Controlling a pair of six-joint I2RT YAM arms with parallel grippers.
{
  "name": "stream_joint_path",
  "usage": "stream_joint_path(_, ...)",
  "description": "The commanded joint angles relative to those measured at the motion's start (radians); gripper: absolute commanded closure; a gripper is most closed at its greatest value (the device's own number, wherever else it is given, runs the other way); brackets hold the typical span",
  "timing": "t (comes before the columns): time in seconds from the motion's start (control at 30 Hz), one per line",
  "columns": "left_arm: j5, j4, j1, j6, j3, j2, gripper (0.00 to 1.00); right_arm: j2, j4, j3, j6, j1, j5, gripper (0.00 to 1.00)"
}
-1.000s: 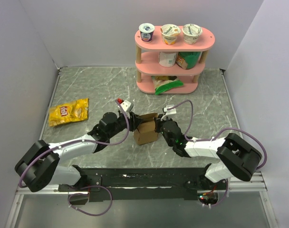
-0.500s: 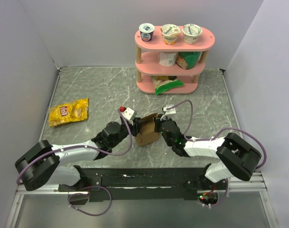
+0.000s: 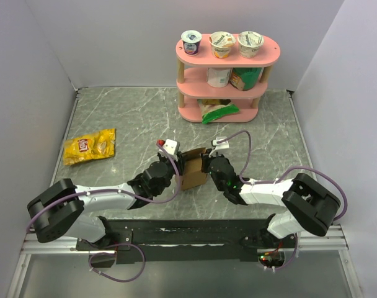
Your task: Fold the paper box
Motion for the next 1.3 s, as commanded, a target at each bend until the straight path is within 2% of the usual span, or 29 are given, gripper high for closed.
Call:
stream_joint_path(0.0, -0.020, -0.040, -0.045, -0.068, -0.017, 0.012, 0.94, -0.004, -0.108, -0.040, 0.003, 0.021, -0.008, 1.00)
stream_joint_path(0.13, -0.032, 0.006, -0.077, -0.069, -0.050, 0.038, 0.95, 0.008, -0.108, -0.030, 0.006, 0.021, -0.013, 1.00)
stream_joint_path(0.47, -0.235, -0.047, -0.175, -0.192, -0.036, 0.097, 0.97, 0.025, -0.114, -0.020, 0.018, 0.024, -0.008, 1.00)
stream_joint_path(0.67, -0.270, -0.086, -0.209, -0.190, -0.007, 0.107, 0.92, 0.013, -0.127, -0.015, 0.000, 0.024, -0.008, 0.99)
stream_joint_path(0.73, -0.237, -0.089, -0.209, -0.157, 0.001, 0.091, 0.86, -0.003, -0.127, -0.024, -0.006, 0.024, -0.014, 0.90)
stream_joint_path(0.77, -0.226, -0.090, -0.209, -0.144, 0.008, 0.088, 0.85, -0.018, -0.131, -0.026, -0.017, 0.022, -0.023, 0.74)
stream_joint_path(0.83, -0.197, -0.093, -0.208, -0.105, 0.013, 0.087, 0.84, -0.053, -0.146, -0.027, -0.031, 0.024, -0.039, 0.57)
stream_joint_path(0.87, -0.189, -0.093, -0.209, -0.094, 0.013, 0.084, 0.84, -0.065, -0.156, -0.030, -0.046, 0.022, -0.045, 0.42)
stream_joint_path(0.93, -0.164, -0.093, -0.208, -0.048, 0.010, 0.070, 0.83, -0.117, -0.182, -0.035, -0.061, 0.024, -0.050, 0.33)
stream_joint_path(0.97, -0.146, -0.097, -0.205, -0.028, 0.004, 0.062, 0.82, -0.139, -0.205, -0.038, -0.084, 0.024, -0.051, 0.15)
stream_joint_path(1.0, -0.131, -0.100, -0.201, 0.006, 0.001, 0.055, 0.80, -0.162, -0.215, -0.049, -0.097, 0.024, -0.057, 0.03)
stream_joint_path(1.03, -0.109, -0.103, -0.198, 0.020, -0.004, 0.030, 0.79, -0.214, -0.225, -0.055, -0.107, 0.021, -0.065, 0.00)
stream_joint_path(1.2, 0.041, -0.095, -0.172, 0.090, -0.047, -0.057, 0.68, -0.412, -0.303, -0.140, -0.126, 0.019, -0.096, 0.00)
stream_joint_path(1.27, 0.111, -0.121, -0.151, 0.095, -0.045, -0.085, 0.67, -0.545, -0.318, -0.165, -0.144, 0.021, -0.171, 0.00)
